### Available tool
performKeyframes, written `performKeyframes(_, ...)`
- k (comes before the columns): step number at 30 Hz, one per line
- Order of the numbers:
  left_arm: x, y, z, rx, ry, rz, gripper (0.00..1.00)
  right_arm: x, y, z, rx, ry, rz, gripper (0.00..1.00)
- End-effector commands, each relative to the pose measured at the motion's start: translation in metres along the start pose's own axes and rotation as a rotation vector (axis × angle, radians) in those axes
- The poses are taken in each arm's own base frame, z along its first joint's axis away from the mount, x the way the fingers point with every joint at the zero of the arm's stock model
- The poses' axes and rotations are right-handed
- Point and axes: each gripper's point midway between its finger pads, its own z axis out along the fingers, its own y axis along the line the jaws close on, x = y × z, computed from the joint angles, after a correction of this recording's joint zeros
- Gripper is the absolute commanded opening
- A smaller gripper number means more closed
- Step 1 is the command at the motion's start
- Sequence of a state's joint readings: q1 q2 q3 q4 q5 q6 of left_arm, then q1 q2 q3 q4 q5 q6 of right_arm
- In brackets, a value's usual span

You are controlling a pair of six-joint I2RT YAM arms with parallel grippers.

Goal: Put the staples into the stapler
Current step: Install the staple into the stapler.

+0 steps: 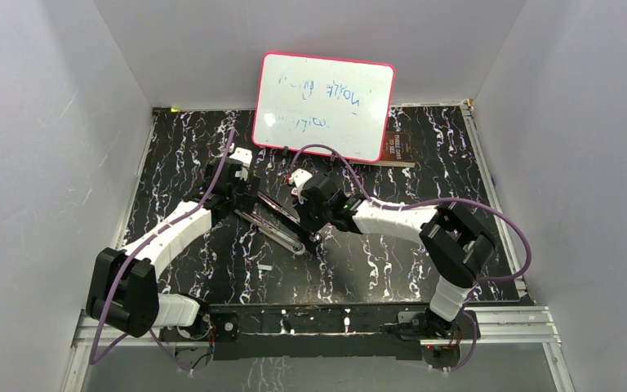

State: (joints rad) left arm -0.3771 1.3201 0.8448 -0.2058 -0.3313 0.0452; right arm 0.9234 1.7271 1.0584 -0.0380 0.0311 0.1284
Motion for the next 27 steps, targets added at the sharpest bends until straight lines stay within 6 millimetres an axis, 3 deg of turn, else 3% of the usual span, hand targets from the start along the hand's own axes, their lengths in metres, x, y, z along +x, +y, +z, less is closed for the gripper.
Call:
performKeyframes(1, -0.012, 0.003, -0.009, -0.003, -0.049, -0.005, 0.93, -0.009, 0.002, 0.000, 0.000, -0.004, 0.003, 0.00)
performKeyframes(12, -0.011, 0.003, -0.009, -0.003, -0.046, -0.003, 0.93, -0.010, 0.006, -0.002, -0.019, 0.001, -0.008, 0.00)
performKeyframes(14, -0.012, 0.003, -0.009, -0.004, -0.047, -0.004, 0.93, -0.002, 0.005, 0.006, -0.022, 0.029, -0.008, 0.00)
performKeyframes(27, -0.011, 0.001, -0.007, -0.002, -0.041, -0.001, 0.93, 0.002, 0.005, 0.010, -0.026, 0.055, -0.028, 0.00)
